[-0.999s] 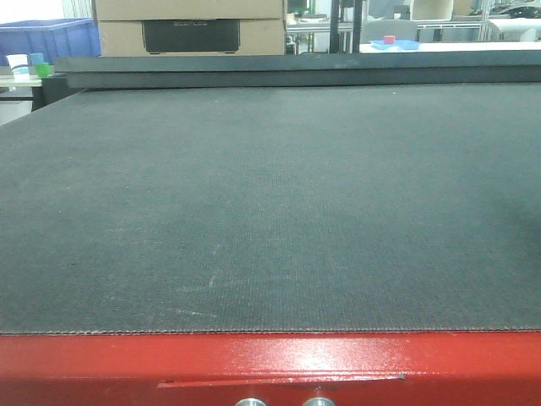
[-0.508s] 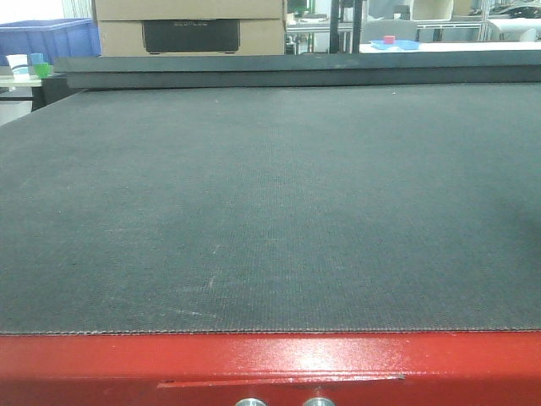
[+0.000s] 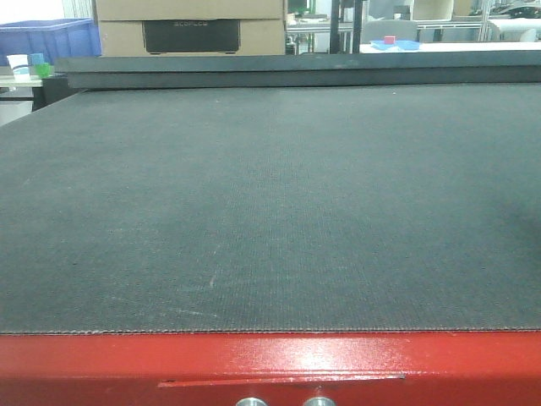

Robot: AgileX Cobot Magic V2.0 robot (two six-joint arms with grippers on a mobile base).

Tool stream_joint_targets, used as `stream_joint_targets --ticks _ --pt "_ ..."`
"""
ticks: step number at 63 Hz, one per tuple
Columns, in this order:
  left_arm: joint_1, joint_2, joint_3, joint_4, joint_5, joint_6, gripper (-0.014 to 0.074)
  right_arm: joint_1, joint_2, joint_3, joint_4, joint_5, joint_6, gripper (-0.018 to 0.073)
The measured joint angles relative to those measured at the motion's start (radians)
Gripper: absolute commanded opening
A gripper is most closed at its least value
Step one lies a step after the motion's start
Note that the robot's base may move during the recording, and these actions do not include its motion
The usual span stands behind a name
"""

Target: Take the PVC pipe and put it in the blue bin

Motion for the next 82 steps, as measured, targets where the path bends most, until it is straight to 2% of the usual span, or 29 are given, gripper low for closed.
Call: stream_joint_targets --ticks 82 --pt "0.000 0.000 0.000 0.000 0.001 0.000 -0.0111 0.000 0.000 0.000 0.002 -0.004 0.000 -0.0168"
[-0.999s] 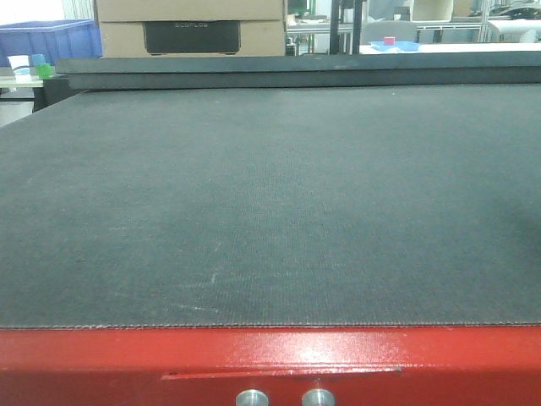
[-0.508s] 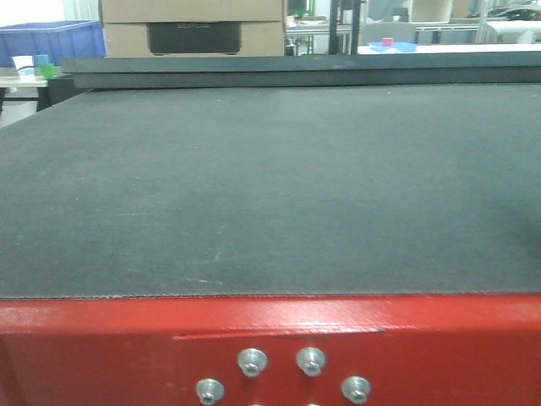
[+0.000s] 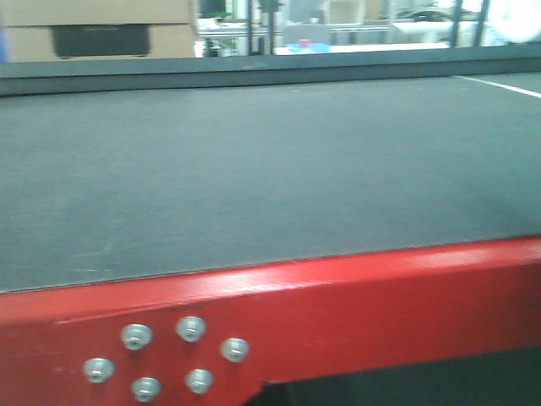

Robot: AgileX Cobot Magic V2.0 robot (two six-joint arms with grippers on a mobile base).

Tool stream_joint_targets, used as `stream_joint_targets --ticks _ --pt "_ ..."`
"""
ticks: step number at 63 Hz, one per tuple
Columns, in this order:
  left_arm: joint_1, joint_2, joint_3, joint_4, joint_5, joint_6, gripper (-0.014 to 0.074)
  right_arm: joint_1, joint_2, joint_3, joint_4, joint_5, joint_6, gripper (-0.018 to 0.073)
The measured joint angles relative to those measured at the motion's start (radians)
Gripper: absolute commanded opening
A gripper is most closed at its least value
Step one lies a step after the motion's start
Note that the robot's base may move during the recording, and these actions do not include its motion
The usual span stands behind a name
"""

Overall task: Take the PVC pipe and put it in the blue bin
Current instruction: 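Drive the base away from the table holding both pipe pieces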

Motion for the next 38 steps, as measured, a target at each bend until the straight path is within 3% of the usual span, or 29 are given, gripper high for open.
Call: stream_joint_targets --ticks 38 --pt "0.000 0.000 0.000 0.000 0.000 0.000 -0.0111 0.000 0.000 0.000 0.000 0.000 0.000 -0.0168"
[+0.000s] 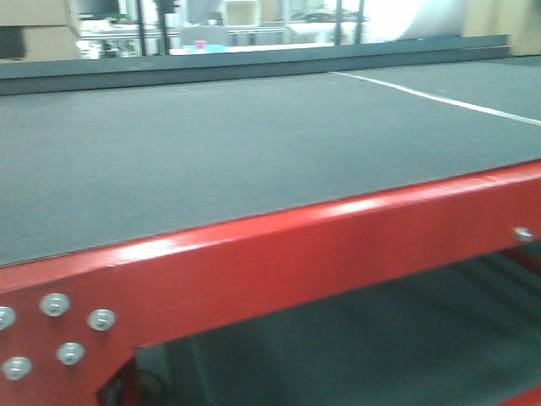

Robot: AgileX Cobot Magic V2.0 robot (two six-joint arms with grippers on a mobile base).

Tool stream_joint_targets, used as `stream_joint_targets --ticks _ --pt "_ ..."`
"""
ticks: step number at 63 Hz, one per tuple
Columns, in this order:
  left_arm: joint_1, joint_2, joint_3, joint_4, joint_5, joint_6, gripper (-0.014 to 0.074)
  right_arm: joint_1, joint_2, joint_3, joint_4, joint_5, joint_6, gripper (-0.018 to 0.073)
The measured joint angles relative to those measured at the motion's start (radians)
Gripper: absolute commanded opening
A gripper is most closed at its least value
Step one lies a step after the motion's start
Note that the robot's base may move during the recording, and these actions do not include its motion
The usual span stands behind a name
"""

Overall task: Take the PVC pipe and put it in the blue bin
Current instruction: 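Drive the base away from the table holding both pipe pieces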

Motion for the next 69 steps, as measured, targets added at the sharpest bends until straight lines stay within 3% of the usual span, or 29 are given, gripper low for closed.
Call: stream_joint_targets --ticks 69 --pt "0.000 0.000 0.000 0.000 0.000 0.000 -0.0111 0.000 0.000 0.000 0.000 0.000 0.000 -0.0168"
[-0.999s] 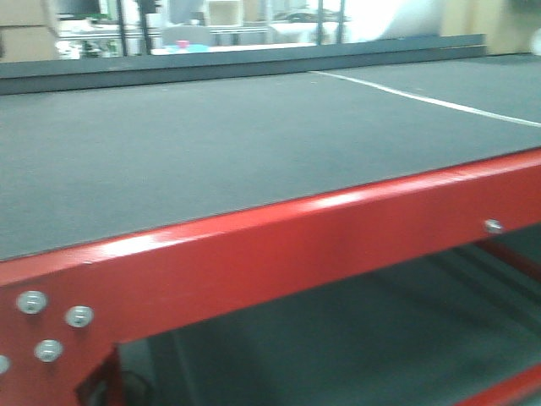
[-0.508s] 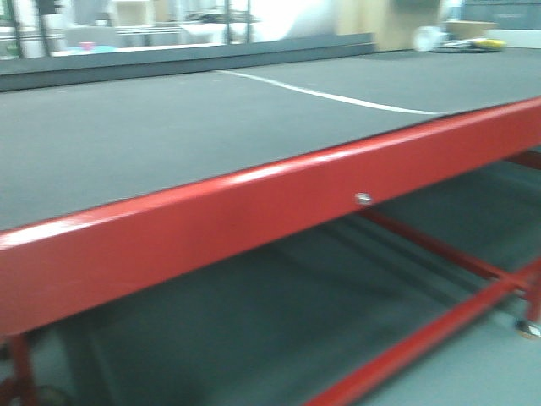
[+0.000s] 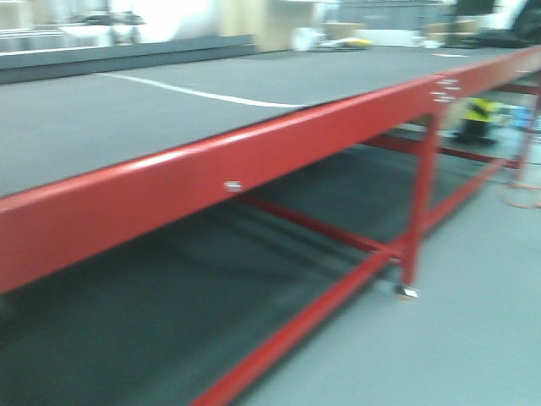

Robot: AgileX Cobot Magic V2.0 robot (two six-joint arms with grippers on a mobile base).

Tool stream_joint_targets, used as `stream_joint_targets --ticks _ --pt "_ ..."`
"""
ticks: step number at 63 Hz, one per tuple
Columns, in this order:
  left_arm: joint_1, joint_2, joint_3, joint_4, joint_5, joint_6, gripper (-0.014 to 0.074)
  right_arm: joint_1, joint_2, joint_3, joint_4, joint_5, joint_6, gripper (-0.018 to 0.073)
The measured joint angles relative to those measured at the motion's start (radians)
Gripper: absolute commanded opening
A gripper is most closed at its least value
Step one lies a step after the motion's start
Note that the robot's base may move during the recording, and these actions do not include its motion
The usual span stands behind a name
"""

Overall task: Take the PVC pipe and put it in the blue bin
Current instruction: 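Drive the base away from the table holding both pipe pieces, then drive toward the steel shelving with blue bins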

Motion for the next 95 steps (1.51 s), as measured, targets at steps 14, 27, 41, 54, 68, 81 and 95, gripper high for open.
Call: stream_joint_targets --ticks 14,27,41,54,68,81,95 --pt "0.000 0.000 0.000 0.000 0.000 0.000 -0.0111 0.000 0.000 0.000 0.000 0.000 0.000 -0.0168" --pt "0.000 0.000 0.000 0.000 0.000 0.000 -0.0111 0.000 0.000 0.000 0.000 0.000 0.000 -0.0168" --pt "0.000 0.000 0.000 0.000 0.000 0.000 -0.0111 0.000 0.000 0.000 0.000 0.000 0.000 -0.0168" --pt "0.000 0.000 0.000 0.000 0.000 0.000 -0.0111 0.000 0.000 0.000 0.000 0.000 0.000 -0.0168" --pt "0.000 0.000 0.000 0.000 0.002 0.000 -0.0111 0.000 0.000 0.000 0.000 0.000 0.000 -0.0168" --pt "0.000 0.000 0.000 0.000 0.002 0.000 -0.0111 0.000 0.000 0.000 0.000 0.000 0.000 -0.0168" --pt "0.000 0.000 0.000 0.000 0.002 0.000 -0.0111 0.000 0.000 0.000 0.000 0.000 0.000 -0.0168"
